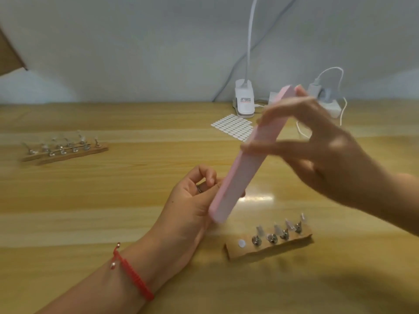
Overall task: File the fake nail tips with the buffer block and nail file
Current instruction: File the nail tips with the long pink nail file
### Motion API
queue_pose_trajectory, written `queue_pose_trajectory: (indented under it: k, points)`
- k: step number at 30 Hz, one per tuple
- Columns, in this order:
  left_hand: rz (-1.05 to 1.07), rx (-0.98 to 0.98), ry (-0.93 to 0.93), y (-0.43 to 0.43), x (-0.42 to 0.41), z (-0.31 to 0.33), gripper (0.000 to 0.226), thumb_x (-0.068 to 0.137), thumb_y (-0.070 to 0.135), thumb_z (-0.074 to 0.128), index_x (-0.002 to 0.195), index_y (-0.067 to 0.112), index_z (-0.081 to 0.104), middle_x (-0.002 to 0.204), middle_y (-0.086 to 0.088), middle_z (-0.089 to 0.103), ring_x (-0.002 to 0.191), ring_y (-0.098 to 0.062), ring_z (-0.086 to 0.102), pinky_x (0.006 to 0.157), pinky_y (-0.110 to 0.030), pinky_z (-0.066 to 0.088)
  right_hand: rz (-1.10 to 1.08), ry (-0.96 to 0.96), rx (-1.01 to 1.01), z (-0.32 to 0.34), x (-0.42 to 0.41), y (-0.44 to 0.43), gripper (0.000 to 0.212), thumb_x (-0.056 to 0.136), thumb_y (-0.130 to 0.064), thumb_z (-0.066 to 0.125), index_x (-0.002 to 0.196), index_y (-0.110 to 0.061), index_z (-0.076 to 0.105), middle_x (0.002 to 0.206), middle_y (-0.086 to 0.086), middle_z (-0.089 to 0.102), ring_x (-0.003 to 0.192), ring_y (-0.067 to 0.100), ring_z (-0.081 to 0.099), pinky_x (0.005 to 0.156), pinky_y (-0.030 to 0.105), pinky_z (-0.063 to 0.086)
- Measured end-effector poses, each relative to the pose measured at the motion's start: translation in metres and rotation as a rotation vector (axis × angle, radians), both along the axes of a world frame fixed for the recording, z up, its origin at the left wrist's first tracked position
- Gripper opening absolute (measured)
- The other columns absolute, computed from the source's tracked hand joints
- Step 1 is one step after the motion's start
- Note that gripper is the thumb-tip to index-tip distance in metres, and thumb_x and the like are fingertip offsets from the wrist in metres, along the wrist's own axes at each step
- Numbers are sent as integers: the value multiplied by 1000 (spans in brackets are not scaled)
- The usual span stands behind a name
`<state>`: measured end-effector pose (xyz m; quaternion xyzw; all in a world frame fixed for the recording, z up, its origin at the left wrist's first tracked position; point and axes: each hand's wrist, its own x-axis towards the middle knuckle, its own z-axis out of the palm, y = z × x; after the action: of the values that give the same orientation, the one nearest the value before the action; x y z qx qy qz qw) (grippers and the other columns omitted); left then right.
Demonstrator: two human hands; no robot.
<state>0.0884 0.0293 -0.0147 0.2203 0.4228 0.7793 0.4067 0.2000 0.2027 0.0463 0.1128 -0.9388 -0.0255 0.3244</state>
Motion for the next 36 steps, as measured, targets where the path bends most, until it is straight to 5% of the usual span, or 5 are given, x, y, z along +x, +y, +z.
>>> queue_pose_trajectory:
  k: [4,15,27,32,36]
  points:
    - [-4,4,20,2,2,1,37,61,12,78,66,20,42,54,1,58,46,-8,53,43,-16,42,145,-62,142,-14,3,-13,27,102,-13,49,119,-22,67,112,15,66,114,27,55,115,65,23]
    - [42,-15,0,1,0,0,32,56,4,69,66,17,41,69,-12,65,53,-13,64,42,-14,41,-10,32,-55,0,-3,10,38,92,7,56,120,-18,62,116,23,58,110,43,56,110,50,40]
    - [47,-32,2,2,-2,1,28,56,21,77,55,26,49,56,-3,57,47,-11,54,41,-18,42,119,-38,106,-32,-3,-8,38,92,-3,60,122,-25,68,116,14,62,121,27,51,114,62,29]
    - [104,-43,-6,1,-11,-6,42,55,9,83,66,23,44,87,-13,73,68,-15,68,46,-16,43,-203,229,-332,-2,1,45,40,85,-7,64,121,-24,59,114,8,56,105,21,55,102,25,43]
    - [137,-61,-64,3,-13,-6,48,58,3,77,79,18,36,87,-16,73,70,-19,70,46,-17,46,-231,128,-463,-46,39,45,32,91,-21,69,120,-31,65,114,0,57,106,3,53,97,7,37]
